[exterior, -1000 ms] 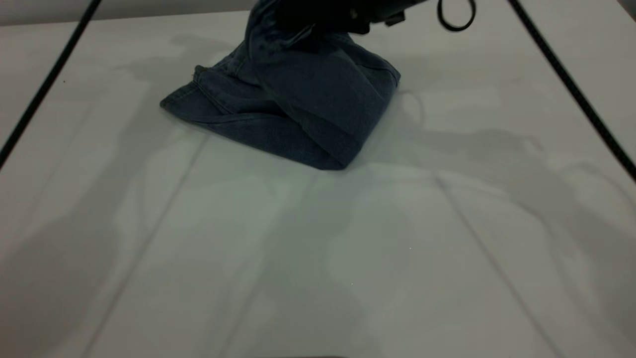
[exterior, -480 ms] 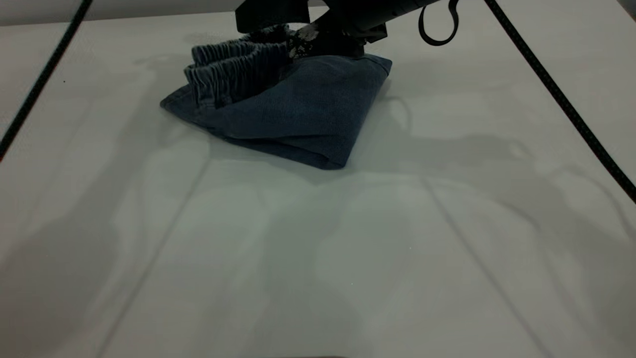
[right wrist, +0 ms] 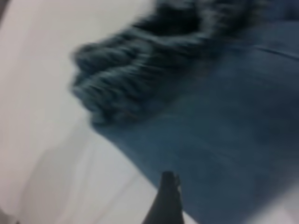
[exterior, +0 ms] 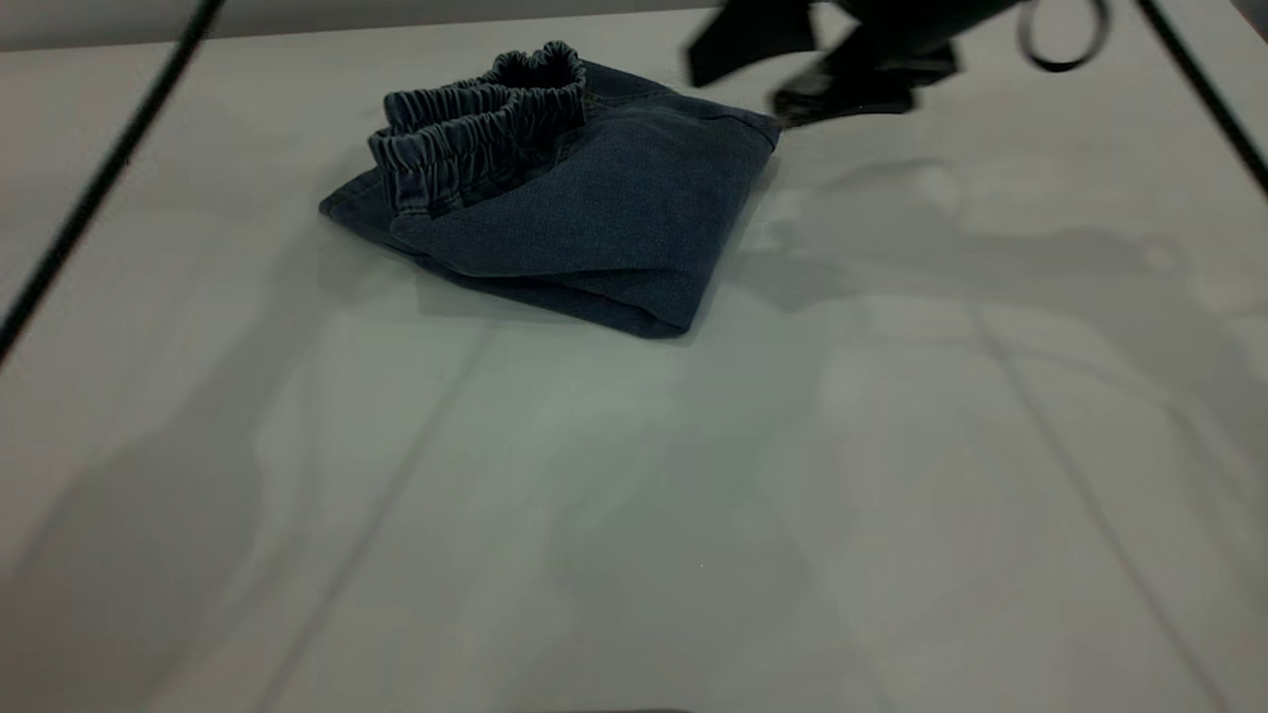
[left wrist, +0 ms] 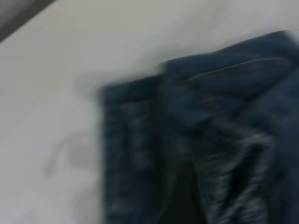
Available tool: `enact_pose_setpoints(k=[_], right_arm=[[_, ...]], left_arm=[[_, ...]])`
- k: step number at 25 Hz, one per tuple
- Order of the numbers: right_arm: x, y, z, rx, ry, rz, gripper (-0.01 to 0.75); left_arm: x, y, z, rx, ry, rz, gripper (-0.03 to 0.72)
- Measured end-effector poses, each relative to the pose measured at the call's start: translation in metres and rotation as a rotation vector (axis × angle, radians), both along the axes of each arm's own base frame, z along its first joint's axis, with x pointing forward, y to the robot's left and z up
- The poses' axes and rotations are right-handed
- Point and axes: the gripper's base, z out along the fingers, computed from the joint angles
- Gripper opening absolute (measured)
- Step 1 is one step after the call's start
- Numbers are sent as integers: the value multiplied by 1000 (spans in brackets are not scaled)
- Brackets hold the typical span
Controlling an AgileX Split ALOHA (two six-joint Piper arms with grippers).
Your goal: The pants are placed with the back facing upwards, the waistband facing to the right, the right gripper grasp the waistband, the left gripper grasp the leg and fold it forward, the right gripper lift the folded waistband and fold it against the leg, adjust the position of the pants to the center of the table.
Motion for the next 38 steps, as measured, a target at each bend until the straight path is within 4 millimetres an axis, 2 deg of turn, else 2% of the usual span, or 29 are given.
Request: enact_pose_setpoints(k=[3,6,9,11,18,21,24,29,33,38], right_arm=[[2,-22,-3,-37,33,-25,586],[4,-38,-5,-60,44,-45,586],[6,-47,-5,-72,40,-59,586],[7,-52,-2,-79,32,-68,586],[8,-62,15,-153,-25,-89,586],[8,-63,19,-168,-42,-88,586],[8,-64,22,-172,-49,-88,586],[8,-64,23,-171,-47,-86,586],[8,-64,23,-173,-47,-85,586],[8,-64,23,-173,-47,-85,586]], left_arm=[[-12,-37,-12,4,21,-77,547],[-23,-68,-31,11,61,-126,547],[-28,-85,-54,50,96,-144,547],[-28,-88,-67,96,107,-130,547],[-23,-85,-105,164,162,-78,547],[-22,-82,-113,202,162,-78,547],[-17,-72,-117,331,108,-80,547],[1,-39,-113,632,-38,-22,547],[9,-20,-101,693,-88,66,547],[7,-21,-82,658,-113,93,547]])
